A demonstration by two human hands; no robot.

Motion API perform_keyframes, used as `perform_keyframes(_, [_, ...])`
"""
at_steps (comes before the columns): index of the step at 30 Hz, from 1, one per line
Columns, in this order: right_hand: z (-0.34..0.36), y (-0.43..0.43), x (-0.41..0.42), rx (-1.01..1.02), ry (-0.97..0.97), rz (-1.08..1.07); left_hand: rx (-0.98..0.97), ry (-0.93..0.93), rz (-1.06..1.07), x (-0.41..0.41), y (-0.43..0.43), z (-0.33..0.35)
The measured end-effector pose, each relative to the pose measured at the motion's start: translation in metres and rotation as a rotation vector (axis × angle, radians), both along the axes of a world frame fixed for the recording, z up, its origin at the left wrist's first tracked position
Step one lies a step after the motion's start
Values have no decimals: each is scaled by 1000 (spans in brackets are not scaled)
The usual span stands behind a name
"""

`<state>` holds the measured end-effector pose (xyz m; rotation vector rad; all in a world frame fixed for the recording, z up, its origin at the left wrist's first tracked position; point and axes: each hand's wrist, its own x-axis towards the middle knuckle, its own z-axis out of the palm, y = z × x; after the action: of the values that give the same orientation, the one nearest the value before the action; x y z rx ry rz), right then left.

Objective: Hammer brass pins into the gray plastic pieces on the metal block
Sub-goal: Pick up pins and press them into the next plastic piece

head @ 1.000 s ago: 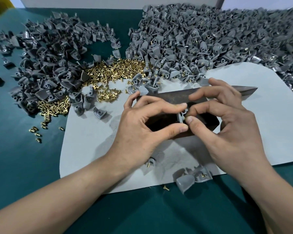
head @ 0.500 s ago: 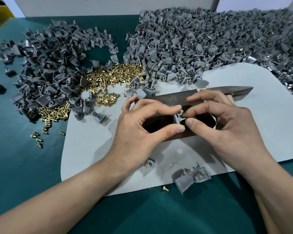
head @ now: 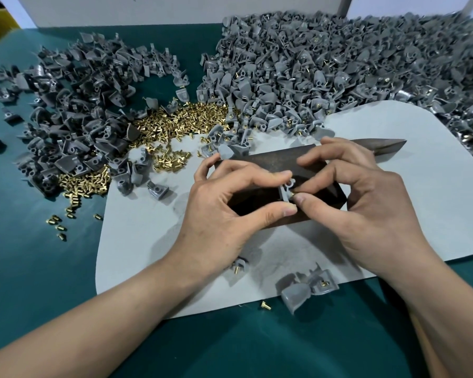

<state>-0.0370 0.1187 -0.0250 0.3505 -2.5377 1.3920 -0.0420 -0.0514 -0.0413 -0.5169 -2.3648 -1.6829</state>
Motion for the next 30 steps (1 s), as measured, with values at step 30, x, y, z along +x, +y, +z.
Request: perform_keyframes(30, [4,-3,0,6,-27,-18,7,-6,2,0,1,-2])
